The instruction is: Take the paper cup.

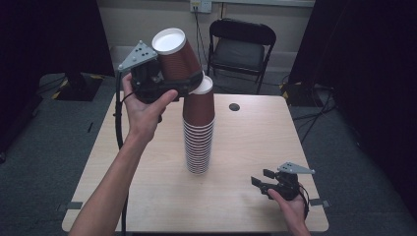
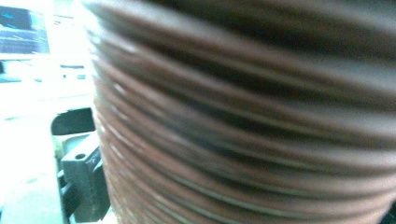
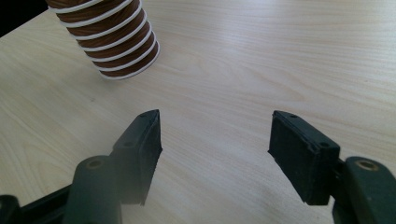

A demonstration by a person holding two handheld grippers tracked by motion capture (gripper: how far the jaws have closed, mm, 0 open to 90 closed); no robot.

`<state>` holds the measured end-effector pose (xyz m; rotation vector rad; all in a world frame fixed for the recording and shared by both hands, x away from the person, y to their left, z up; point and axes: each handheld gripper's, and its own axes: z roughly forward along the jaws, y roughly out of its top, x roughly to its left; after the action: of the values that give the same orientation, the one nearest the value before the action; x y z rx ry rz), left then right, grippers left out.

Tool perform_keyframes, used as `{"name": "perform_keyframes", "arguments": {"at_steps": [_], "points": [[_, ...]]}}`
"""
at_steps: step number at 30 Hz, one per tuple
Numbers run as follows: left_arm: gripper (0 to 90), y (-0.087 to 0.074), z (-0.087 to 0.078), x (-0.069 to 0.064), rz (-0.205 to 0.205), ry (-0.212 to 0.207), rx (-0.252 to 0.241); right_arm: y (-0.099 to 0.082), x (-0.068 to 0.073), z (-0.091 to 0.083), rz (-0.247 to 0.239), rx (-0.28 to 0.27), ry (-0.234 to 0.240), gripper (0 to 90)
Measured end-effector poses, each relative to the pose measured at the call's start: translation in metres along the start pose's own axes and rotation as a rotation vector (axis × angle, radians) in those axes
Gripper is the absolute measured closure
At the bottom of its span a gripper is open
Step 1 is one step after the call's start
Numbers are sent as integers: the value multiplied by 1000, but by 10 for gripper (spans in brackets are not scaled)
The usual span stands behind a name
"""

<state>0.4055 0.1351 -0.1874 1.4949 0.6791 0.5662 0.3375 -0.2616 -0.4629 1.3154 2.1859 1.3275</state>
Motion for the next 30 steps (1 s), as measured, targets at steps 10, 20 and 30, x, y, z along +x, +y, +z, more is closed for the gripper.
{"name": "perform_keyframes", "arguments": {"at_steps": [10,20,30], "points": [[112,-14,-24,22,-34,47,18,1,3,3,-10,7,3,342],[112,-33,-41,39,-59,105,24,1,4,3,-15,7,4,346],[109,-61,-49,39,-60,128,78,1,5,2,-22,0,0,346]]}}
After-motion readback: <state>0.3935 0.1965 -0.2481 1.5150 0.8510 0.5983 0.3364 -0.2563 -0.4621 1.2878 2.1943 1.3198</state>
